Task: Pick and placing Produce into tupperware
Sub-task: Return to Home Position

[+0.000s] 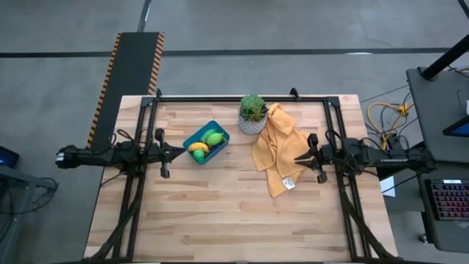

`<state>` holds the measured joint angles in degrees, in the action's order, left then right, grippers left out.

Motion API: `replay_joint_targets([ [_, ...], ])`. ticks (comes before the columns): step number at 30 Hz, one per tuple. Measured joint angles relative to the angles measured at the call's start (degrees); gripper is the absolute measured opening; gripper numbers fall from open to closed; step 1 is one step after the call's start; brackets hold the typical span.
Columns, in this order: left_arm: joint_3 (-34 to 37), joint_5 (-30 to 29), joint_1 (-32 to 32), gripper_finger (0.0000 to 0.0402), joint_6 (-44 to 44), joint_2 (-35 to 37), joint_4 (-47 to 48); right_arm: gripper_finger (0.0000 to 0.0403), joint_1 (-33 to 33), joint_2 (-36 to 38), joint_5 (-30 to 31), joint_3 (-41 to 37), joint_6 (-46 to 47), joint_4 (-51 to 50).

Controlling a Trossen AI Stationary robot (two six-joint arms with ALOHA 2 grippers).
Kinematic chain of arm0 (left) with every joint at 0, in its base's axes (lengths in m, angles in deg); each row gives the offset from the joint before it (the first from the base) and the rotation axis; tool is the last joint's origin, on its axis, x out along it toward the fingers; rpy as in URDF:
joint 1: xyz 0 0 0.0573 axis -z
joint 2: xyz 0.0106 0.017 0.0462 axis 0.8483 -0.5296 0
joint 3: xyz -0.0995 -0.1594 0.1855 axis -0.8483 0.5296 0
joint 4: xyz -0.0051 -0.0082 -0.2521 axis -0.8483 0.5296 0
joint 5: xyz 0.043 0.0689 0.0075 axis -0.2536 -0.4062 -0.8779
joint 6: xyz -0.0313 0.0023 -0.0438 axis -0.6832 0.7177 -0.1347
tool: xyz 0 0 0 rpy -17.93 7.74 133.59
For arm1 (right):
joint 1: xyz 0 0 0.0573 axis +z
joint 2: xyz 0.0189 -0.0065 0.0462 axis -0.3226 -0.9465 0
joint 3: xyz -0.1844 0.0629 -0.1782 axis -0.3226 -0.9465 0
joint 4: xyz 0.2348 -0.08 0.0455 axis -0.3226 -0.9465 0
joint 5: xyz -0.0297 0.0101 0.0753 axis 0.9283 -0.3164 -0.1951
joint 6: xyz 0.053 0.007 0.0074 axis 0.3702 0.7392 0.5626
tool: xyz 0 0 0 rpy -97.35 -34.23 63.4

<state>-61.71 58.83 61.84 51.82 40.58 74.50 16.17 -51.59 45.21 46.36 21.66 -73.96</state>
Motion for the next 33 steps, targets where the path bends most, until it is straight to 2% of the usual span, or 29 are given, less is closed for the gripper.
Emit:
replay_joint_targets([
  [9, 0.04, -0.24, 0.00, 0.0000, -0.17, 0.07, 0.05, 0.0017, 0.00, -0.24, 2.56, 0.00, -1.90, 0.14],
  [11, 0.04, -0.28, 0.00, 0.0000, -0.41, 0.13, 0.09, 0.0011, 0.00, -0.37, 4.82, -0.01, -1.67, -0.73],
  [17, 0.07, -0.41, -0.01, 0.0000, -1.22, -0.36, 0.12, 0.0009, 0.26, 0.63, 5.08, 0.04, -1.25, 3.79],
  [23, 0.09, -0.68, -0.09, 0.0000, -1.18, -0.78, 0.13, 0.0009, 2.59, 0.99, 6.75, 0.12, -2.74, 2.09],
  [28, 0.11, -0.68, -0.11, 0.0000, -1.16, -0.79, 0.15, 0.0009, 4.11, 3.77, 8.95, 3.20, -2.18, -8.52],
  [33, 0.11, -0.72, -0.11, 0.0000, -1.14, -0.79, 0.15, 0.0009, 7.08, 9.29, 9.13, 2.60, -2.86, -10.24],
])
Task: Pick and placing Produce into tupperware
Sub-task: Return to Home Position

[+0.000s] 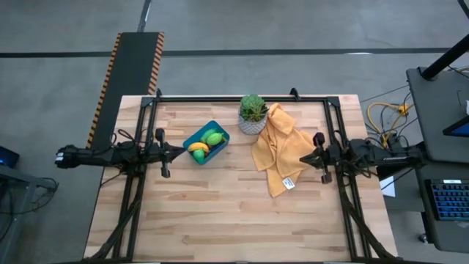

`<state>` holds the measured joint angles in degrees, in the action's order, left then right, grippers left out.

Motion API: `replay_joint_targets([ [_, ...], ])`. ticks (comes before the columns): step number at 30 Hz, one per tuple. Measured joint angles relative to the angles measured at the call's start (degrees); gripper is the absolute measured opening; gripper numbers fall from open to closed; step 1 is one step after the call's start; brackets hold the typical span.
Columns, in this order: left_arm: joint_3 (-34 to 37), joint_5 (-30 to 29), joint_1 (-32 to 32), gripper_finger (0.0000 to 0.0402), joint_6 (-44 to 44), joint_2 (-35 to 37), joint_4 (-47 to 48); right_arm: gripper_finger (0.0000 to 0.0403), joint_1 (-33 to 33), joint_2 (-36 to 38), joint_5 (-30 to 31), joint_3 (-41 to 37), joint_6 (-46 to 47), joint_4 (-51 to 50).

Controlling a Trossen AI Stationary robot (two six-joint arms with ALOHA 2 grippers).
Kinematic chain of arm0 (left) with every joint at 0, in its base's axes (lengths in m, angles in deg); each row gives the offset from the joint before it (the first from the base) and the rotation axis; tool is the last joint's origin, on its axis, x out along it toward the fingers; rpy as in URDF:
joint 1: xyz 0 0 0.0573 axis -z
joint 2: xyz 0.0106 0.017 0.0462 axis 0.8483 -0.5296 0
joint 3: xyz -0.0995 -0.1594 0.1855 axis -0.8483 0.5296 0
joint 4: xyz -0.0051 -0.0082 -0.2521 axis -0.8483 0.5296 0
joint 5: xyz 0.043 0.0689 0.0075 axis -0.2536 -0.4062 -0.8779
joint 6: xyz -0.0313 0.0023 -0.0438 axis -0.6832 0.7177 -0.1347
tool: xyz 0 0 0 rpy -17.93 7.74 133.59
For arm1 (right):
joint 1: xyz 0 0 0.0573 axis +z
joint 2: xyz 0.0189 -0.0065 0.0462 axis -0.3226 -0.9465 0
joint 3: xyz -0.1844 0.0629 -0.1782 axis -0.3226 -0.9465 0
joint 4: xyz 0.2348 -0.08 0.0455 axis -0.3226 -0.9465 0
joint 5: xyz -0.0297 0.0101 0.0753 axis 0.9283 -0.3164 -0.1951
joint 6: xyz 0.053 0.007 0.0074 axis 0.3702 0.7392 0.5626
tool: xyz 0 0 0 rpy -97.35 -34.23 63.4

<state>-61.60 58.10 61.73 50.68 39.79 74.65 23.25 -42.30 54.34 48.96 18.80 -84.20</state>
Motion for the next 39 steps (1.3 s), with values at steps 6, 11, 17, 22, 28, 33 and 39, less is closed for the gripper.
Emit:
replay_joint_targets([
  [6, 0.00, -0.07, 0.00, 0.0000, -0.09, 0.10, 0.01, 0.0009, 0.93, -0.06, 3.86, -0.96, -0.72, -0.25],
  [11, 0.00, 0.09, 0.00, 0.0000, -0.04, 0.11, 0.00, 0.0009, 0.94, -0.11, 3.71, -1.37, -0.61, -0.05],
  [17, 0.00, 3.07, 0.00, 0.0000, 0.04, 0.11, 0.20, 0.0009, 0.94, -0.20, 3.29, -1.52, -0.44, 0.02],
  [22, 0.00, 9.09, 0.00, 0.0000, -0.19, 0.17, 0.57, 0.0009, 0.94, -0.22, 3.27, -1.53, 0.23, 0.04],
  [28, 0.00, 12.13, 0.00, 0.0000, -1.25, 0.37, -1.43, 0.0009, 0.94, -0.31, 3.27, -1.53, 0.65, 0.04],
  [33, 0.00, 13.74, 0.04, 0.0000, -1.33, 0.42, -2.29, 0.0009, 0.94, -0.42, 3.23, -1.53, 0.78, 0.02],
  [39, 0.00, 13.77, 0.04, 0.0000, -1.40, 0.63, 1.09, 0.0009, 0.94, -1.77, 3.09, -1.55, 0.85, 0.00],
])
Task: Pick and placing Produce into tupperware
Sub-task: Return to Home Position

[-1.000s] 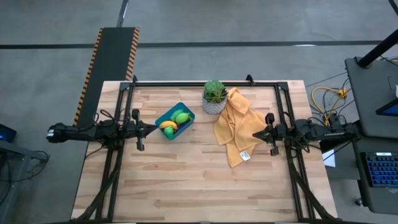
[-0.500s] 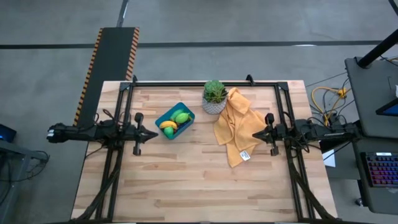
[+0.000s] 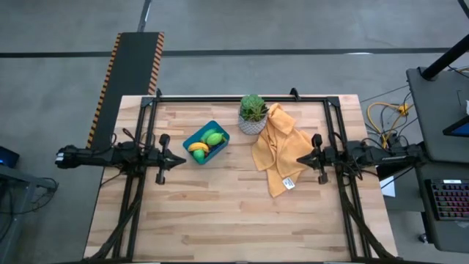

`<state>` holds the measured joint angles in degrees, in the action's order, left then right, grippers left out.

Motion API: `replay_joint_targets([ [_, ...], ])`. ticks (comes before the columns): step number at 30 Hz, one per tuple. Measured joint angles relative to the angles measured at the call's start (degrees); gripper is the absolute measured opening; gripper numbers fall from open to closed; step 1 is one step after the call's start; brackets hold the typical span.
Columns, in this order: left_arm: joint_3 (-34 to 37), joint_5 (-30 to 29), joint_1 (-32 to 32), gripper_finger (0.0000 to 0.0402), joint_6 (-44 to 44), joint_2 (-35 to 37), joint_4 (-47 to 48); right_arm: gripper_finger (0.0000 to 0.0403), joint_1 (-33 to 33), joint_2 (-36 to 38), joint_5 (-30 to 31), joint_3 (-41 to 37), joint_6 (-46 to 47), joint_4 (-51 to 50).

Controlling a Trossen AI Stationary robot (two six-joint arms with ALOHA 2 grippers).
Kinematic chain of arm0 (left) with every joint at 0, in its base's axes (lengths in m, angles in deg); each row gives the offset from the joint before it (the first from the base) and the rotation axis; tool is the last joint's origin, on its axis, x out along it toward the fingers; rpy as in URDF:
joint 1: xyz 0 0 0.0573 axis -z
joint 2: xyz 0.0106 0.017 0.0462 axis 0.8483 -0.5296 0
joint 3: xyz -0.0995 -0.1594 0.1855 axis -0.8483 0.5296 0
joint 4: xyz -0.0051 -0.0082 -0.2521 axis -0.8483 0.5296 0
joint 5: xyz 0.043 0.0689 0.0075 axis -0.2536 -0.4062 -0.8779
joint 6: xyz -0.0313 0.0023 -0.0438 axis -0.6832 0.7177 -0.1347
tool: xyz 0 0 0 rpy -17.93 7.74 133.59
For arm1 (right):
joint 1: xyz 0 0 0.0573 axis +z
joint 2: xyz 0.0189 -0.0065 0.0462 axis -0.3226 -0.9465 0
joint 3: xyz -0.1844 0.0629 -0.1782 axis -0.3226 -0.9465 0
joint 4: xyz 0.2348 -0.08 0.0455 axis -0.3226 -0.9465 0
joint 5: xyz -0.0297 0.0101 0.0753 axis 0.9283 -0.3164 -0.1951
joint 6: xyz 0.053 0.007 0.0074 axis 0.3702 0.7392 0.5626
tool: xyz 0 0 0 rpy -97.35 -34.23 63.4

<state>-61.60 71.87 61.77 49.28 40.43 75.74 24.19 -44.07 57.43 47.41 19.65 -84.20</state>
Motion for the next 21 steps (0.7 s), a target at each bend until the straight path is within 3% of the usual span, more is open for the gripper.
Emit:
replay_joint_targets([
  [21, 0.00, 0.15, 0.00, 0.0000, -0.02, 2.00, -0.35, 0.0009, -0.04, -0.42, 0.55, 0.00, -1.20, 0.11],
])
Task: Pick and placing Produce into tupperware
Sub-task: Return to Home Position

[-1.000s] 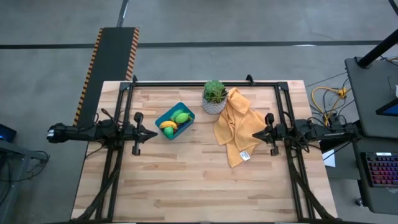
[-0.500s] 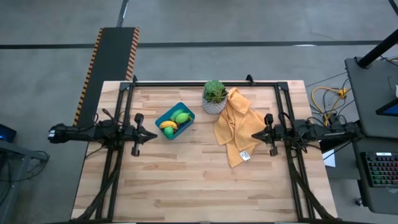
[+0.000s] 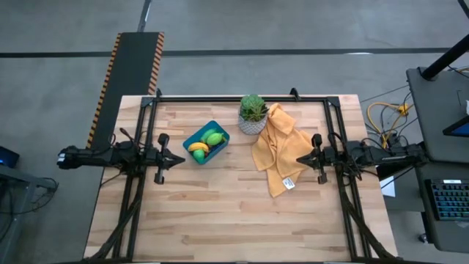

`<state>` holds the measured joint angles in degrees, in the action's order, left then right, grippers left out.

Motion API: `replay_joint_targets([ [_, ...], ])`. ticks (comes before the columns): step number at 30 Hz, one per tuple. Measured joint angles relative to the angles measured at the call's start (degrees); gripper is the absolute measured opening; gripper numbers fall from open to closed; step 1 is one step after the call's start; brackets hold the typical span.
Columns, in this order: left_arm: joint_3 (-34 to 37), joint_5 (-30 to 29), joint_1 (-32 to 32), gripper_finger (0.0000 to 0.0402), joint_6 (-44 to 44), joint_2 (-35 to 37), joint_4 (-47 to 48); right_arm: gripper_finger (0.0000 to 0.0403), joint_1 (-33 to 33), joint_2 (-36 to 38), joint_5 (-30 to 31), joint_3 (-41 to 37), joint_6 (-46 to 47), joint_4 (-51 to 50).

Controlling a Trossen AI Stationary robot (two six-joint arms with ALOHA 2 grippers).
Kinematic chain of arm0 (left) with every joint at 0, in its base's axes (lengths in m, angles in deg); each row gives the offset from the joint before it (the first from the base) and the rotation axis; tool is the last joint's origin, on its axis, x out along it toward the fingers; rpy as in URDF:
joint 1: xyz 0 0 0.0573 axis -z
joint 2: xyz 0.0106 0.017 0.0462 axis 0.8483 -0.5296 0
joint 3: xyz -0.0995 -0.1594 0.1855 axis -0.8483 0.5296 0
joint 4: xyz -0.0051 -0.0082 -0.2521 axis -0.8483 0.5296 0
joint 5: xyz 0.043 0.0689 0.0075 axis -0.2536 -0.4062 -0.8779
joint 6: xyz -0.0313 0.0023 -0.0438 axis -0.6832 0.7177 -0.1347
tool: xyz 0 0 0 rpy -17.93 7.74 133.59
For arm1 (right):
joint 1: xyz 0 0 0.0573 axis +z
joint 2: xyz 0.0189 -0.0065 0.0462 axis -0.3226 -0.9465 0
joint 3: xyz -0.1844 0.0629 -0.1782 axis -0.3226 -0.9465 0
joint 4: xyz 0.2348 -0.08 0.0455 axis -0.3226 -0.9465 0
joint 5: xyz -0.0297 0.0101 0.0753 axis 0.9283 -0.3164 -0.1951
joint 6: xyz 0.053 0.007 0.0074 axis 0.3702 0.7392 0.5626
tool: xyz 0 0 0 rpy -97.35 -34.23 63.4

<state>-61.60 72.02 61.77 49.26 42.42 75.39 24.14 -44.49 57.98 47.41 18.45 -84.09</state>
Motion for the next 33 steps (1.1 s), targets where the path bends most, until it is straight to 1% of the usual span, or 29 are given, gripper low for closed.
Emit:
replay_joint_targets([
  [6, 0.00, -0.01, 0.00, 0.0000, -0.37, -0.81, 0.57, 0.0009, 0.00, 0.00, 0.07, 0.00, 0.26, 0.02],
  [9, -0.14, -0.06, 0.00, 0.0000, 0.25, -0.46, -1.29, 0.0009, 0.00, 0.00, 0.09, -0.02, 0.34, 0.04],
  [25, -0.28, -0.12, 0.00, 0.0000, 1.11, -0.54, 0.62, 0.0009, 0.00, -0.02, 0.11, -0.02, -0.76, 0.04],
  [33, -0.26, -0.10, 0.00, 0.0000, 1.11, -1.80, 0.66, 0.0009, 0.00, -0.02, 0.11, -0.02, 1.24, 0.07],
])
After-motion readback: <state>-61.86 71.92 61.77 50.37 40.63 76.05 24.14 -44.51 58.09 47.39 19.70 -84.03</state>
